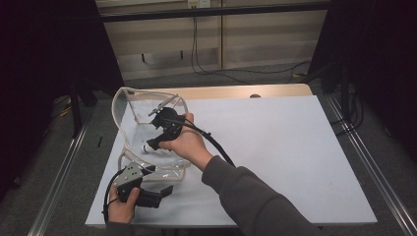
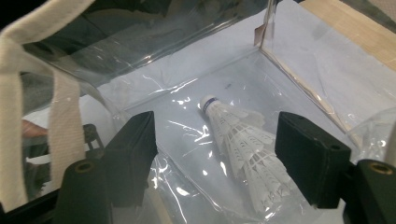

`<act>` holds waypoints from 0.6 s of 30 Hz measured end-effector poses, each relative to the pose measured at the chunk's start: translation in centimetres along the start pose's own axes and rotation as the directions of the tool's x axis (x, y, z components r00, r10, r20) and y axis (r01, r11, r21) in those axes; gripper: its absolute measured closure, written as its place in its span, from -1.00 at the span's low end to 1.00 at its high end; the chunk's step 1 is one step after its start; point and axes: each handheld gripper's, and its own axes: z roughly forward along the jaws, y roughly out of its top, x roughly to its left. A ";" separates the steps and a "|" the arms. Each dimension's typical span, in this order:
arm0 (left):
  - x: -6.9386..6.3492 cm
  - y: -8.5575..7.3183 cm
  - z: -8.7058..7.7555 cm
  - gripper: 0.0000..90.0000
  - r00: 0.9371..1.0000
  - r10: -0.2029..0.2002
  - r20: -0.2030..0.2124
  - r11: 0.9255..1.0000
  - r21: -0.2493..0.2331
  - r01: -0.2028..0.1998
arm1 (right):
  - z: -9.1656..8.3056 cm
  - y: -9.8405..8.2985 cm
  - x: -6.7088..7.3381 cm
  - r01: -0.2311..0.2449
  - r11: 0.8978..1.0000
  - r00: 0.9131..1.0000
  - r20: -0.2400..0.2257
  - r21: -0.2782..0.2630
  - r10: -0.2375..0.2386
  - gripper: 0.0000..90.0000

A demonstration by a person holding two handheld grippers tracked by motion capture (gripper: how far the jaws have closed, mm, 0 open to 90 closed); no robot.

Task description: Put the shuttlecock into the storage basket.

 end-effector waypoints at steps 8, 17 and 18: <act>-0.1 0.0 0.0 -0.96 1.000 0.003 -0.002 1.000 -0.002 -0.003 | -1.9 -1.0 -0.5 -0.005 1.000 0.999 -0.038 -0.028 0.004 -0.44; -0.1 0.0 0.0 -0.96 1.000 -0.001 -0.003 1.000 0.000 0.001 | -3.9 -2.3 -0.9 0.000 0.998 0.997 -0.077 -0.070 -0.005 -0.53; -0.1 0.0 0.0 -0.96 1.000 -0.001 -0.003 1.000 0.000 0.001 | -4.2 -2.6 -1.0 0.000 0.997 0.996 -0.084 -0.079 -0.007 -0.54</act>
